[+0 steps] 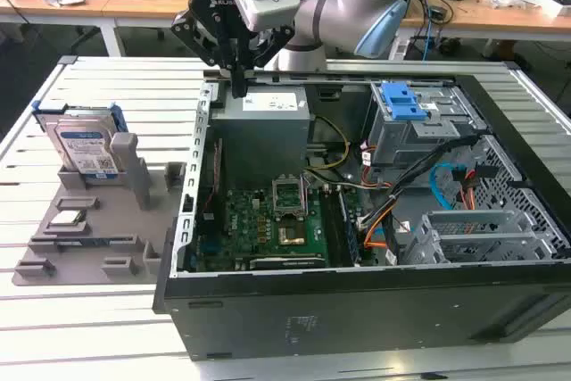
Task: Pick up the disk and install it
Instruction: 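Reach for the disk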
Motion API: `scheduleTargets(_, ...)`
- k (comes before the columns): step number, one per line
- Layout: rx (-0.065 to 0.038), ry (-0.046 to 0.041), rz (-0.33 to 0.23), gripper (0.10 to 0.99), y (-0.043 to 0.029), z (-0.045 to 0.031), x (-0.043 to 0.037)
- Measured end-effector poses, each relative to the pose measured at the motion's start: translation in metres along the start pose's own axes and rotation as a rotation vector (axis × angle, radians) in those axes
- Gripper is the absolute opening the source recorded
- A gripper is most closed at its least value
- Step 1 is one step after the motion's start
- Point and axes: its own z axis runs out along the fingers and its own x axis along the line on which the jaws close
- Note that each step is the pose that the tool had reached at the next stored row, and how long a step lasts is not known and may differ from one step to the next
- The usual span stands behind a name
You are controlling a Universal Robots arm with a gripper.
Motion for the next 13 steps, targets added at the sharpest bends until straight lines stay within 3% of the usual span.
scheduleTargets(7,0.0,0.0,0.0,0.106,-0.0013,-0.0005,0.0179)
scheduleTargets(13,0.0,0.0,0.0,0.106,-0.0029,-0.0011,0.039)
